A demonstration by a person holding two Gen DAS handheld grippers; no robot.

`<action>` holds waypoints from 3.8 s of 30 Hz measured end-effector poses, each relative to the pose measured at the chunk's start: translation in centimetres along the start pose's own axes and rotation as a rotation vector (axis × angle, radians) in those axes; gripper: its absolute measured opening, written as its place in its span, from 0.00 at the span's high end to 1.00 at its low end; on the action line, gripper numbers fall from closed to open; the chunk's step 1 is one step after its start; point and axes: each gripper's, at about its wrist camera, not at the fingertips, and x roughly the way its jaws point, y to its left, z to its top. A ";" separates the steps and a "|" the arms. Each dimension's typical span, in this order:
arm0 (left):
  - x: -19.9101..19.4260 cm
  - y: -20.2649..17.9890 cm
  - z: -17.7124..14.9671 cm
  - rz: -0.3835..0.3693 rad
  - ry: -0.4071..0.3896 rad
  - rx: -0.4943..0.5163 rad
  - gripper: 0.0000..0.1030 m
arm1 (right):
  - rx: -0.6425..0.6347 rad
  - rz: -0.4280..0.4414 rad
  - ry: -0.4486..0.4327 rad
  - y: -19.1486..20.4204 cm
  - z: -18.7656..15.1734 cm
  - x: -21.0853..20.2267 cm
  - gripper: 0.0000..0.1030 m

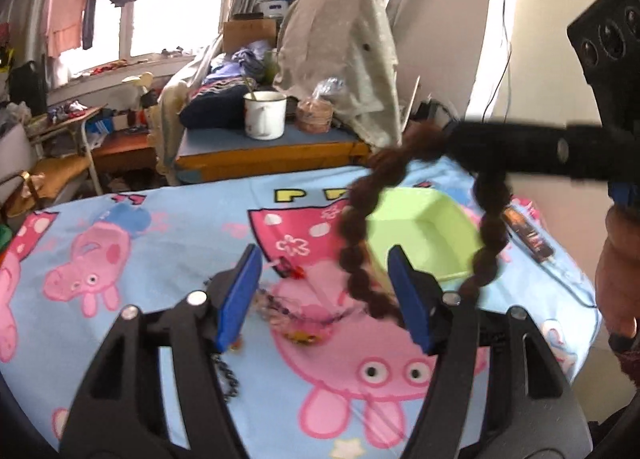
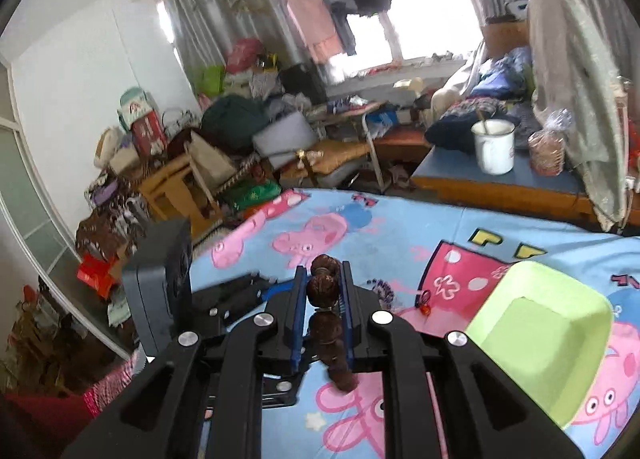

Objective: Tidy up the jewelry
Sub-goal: 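Grasp the brown wooden bead bracelet with the right tool and lift it, then lower the brown bracelet into the green basket and open the right tool, then grasp the purple bead strand with the right tool and pull it free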

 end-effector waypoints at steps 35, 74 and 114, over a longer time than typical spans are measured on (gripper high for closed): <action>16.6 -9.0 3.4 -0.135 0.247 0.036 0.85 | 0.335 -0.237 -0.028 -18.2 -6.7 -2.1 1.00; 3.4 8.6 -7.0 0.376 0.166 -0.224 0.43 | 0.059 -0.292 0.231 -16.1 -11.3 5.9 0.96; -2.9 5.3 -11.3 0.391 0.189 -0.146 0.55 | 0.194 0.045 0.026 -7.1 -16.2 -5.1 1.00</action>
